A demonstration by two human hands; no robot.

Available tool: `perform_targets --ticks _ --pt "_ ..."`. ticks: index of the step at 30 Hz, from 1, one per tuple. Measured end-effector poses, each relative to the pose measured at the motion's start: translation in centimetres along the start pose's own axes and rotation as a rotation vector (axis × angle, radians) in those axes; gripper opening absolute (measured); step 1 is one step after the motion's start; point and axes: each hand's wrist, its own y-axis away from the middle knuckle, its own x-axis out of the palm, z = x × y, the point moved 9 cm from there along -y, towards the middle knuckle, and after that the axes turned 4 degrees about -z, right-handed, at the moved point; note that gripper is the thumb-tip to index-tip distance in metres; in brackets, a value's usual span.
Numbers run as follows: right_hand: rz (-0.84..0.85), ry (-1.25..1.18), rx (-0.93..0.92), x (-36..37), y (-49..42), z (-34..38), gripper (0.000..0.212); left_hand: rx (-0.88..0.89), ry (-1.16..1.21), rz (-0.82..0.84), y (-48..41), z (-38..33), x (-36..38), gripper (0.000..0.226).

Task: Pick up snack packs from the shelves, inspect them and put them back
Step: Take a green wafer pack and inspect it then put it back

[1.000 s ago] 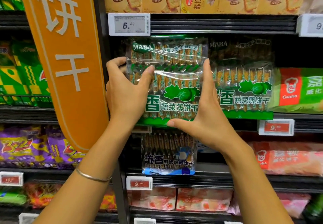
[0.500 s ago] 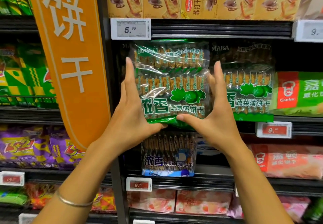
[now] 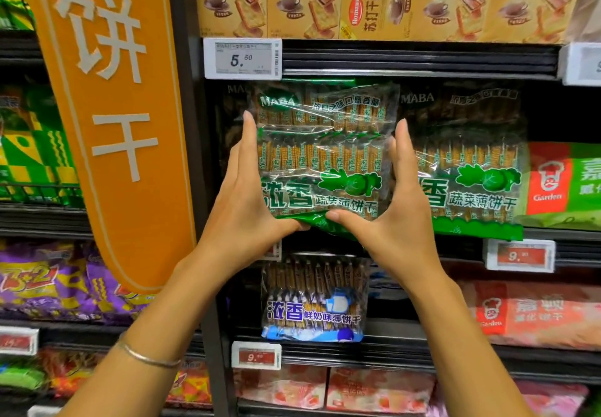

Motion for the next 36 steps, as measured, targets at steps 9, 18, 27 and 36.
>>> perform_targets --ticks 9,18,27,36 --pt "-0.005 0.151 0.121 2.6 0.1 0.6 0.143 0.018 -0.281 0.006 1.5 -0.1 0.5 0.16" --pt "0.017 -0.113 0.133 5.4 0.5 2.6 0.12 0.087 -0.439 -0.028 1.9 -1.1 0.5 0.118" --pt "0.024 -0.422 0.18 5.5 0.4 2.4 0.093 0.03 -0.346 -0.133 1.7 -0.3 0.4 0.128" --pt "0.069 -0.382 0.189 4.4 0.4 -0.3 0.075 0.044 -0.326 -0.211 1.5 -1.2 1.7 0.136"
